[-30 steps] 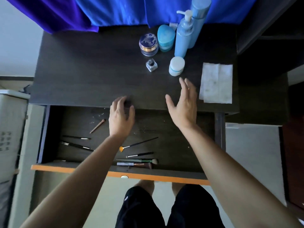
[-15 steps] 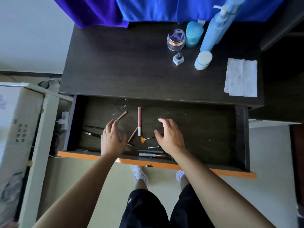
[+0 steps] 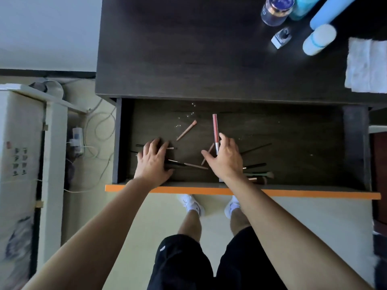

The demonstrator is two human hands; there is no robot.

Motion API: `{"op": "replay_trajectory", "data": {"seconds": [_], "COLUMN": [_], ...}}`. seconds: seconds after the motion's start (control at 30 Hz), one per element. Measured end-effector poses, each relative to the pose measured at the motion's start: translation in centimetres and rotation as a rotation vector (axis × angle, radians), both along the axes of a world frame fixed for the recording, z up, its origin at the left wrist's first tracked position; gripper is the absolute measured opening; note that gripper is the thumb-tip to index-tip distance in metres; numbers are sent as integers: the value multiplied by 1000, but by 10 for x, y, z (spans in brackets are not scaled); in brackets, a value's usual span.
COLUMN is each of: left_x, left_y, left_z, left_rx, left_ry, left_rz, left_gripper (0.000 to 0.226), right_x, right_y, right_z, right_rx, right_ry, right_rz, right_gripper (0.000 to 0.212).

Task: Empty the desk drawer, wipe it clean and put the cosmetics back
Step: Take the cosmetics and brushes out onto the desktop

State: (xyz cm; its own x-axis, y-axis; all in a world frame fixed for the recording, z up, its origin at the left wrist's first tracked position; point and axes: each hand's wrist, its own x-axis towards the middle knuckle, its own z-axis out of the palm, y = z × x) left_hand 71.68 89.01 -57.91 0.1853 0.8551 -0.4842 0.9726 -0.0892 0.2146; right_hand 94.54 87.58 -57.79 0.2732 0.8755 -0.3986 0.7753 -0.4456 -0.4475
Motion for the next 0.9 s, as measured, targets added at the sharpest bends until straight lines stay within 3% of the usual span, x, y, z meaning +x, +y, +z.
{"op": "replay_trajectory", "data": {"seconds": [0.13, 0.37, 0.73, 0.9], "left_x": [-12, -6, 14, 17], "left_y": [9, 9, 18, 23], "left_z": [-9, -19, -24, -11], "left_rx": [85, 225, 148, 45], "left_ry": [-80, -207, -253, -461], "left_rz": [-12, 18, 76, 351], "left_gripper": [82, 23, 11, 4], "right_x": [-4, -5, -10, -3], "right_y": [3, 7, 8, 6], "right_z": [-5, -13, -14, -7], "right_rx": [-39, -52, -97, -40], "right_ry": [-78, -1, 74, 131], "right_rz": [-39, -95, -138, -146], "right_gripper": [73, 39, 20, 16]}}
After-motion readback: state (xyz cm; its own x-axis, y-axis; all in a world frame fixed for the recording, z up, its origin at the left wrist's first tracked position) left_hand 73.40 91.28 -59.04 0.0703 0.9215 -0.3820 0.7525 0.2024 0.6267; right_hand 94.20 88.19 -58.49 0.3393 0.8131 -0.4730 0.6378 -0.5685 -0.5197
